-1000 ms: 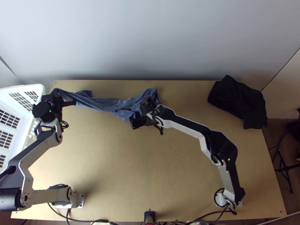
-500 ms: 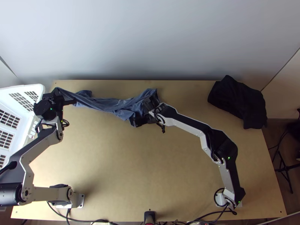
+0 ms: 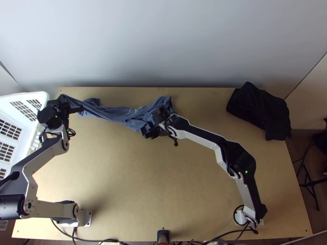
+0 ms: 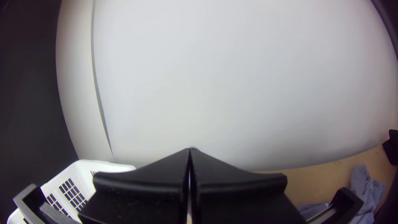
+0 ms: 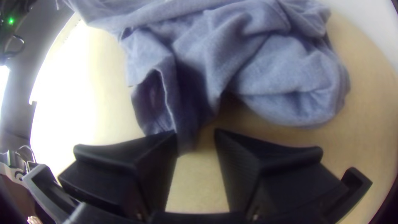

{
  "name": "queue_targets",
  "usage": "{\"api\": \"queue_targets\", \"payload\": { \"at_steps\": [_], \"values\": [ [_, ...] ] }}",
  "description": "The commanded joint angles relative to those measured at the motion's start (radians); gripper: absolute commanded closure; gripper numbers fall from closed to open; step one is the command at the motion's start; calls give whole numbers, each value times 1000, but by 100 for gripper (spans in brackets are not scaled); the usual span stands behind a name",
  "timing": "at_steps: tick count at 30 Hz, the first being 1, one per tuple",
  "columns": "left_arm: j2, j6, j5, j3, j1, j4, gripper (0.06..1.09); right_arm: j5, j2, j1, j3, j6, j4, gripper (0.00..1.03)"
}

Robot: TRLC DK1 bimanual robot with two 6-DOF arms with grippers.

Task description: Fold the t-shirt

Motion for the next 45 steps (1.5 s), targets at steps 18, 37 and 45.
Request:
{"api": "queue_targets", "payload": {
  "at_steps": [18,37,45],
  "values": [
    [18,38,120,-83,-17,-15,10,50,-242,-61,274,-43,-156,100],
    [-211,67,117,-64,-111,-249,10,96,-321,-103,611,-69,-328,100],
    [-327,98,130,-87,-73,-411,10,113,-362,-150,608,-82,-360,100]
  ]
}}
